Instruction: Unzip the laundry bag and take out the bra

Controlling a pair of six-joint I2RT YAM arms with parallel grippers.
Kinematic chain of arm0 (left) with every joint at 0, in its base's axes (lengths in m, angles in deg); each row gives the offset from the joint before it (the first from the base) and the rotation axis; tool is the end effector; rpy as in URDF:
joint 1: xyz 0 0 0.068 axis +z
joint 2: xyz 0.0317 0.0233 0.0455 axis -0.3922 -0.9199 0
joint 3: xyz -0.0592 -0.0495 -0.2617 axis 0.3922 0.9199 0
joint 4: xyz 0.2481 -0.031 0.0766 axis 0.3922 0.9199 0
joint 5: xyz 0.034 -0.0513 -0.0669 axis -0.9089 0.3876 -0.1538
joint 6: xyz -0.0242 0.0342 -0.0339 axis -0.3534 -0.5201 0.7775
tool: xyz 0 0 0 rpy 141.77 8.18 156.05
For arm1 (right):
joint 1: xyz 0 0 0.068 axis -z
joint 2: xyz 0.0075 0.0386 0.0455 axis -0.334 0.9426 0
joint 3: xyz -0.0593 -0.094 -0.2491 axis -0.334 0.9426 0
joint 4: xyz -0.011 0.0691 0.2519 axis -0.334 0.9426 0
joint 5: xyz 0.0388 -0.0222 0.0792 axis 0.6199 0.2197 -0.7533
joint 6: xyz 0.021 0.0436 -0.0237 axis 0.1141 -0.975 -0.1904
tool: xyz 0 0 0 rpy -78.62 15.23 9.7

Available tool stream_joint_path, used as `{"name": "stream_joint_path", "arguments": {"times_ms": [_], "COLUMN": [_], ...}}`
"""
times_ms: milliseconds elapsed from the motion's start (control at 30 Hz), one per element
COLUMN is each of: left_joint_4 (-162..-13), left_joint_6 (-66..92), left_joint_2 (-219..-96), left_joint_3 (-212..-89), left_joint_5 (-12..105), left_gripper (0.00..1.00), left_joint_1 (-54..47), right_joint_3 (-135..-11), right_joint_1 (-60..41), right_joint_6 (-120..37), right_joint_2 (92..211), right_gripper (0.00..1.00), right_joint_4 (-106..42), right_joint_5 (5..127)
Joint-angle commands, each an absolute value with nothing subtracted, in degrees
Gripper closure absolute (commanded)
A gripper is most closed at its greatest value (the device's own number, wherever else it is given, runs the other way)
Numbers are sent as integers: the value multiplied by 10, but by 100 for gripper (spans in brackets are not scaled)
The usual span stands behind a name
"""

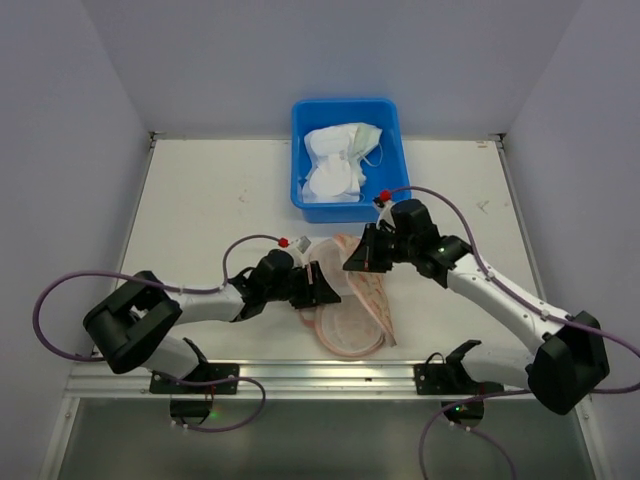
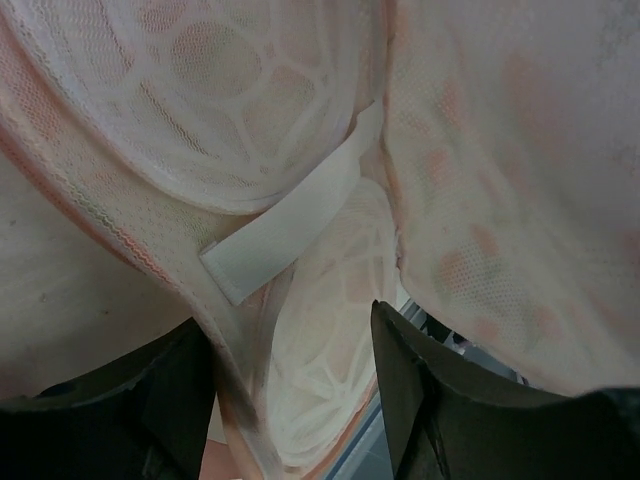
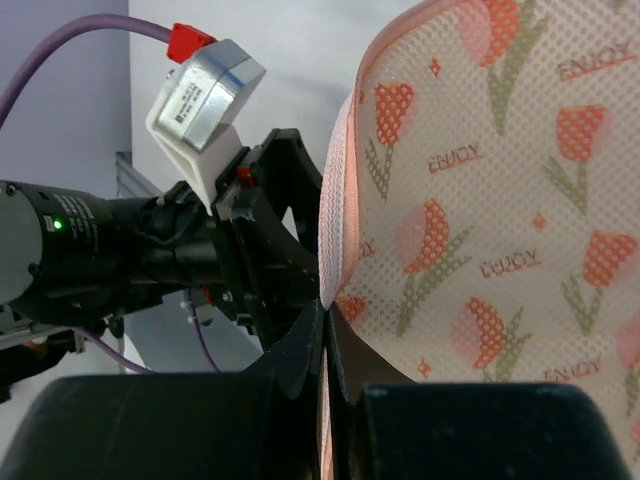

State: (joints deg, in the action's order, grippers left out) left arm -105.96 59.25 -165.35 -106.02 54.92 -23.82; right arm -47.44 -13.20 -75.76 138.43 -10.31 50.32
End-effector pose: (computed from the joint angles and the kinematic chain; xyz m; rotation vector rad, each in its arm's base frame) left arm 0.1738 -0.2008 0.1466 -0.0513 2.4848 -1.2571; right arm 0.2063 0.1489 0.2727 -0.0519 2.4551 1.0868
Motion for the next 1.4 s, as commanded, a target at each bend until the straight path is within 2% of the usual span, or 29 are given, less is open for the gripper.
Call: {"name": "stream_joint_path", "arguments": {"times_ms": [0,167,300,667,733,833,867,933,967,1100,1267,1367], "left_joint_4": [-1113,-1063,-1001,-797,-773,-746,-737,-729,-720,-701,-681,-652], "left_joint_6": [609,610,604,601,604,605,605,602,601,574,520,473], "left_joint_2": [-1650,-1609,-1561,-1393,-1367,-1345,-1341,-1327,-1319,-1311,-1337,-1355], "left_joint_3": [-1039,-1014,-1002,-989,-992,-996,-1000,-1010,-1018,-1043,-1112,-1162], "left_joint_5": [554,520,489,385,353,354,357,360,358,358,400,398], "left_gripper": [36,20,13,8,8,6,5,5,5,3,2,0], "left_joint_1": [-240,-239,-239,-238,-236,-225,-223,-213,-210,-179,-89,-50], "right_joint_3": [-466,-435,-425,-422,-427,-434,-437,-446,-460,-509,-558,-576], "right_joint_1": [-155,-162,-169,-183,-186,-193,-197,-199,-200,-200,-193,-161], "right_joint_6": [-813,-864,-870,-886,-884,-876,-872,-848,-836,-751,-678,-635], "right_joint_2": [1425,1476,1525,1565,1575,1588,1586,1575,1560,1505,1411,1348], "right_gripper": [100,100,100,100,94,73,60,50,41,26,1,1], "right_joint_4": [-203,-304,-346,-424,-424,-422,-414,-394,-357,-235,-128,-93], "right_joint_5": [483,481,485,487,488,479,476,483,489,550,731,837]}}
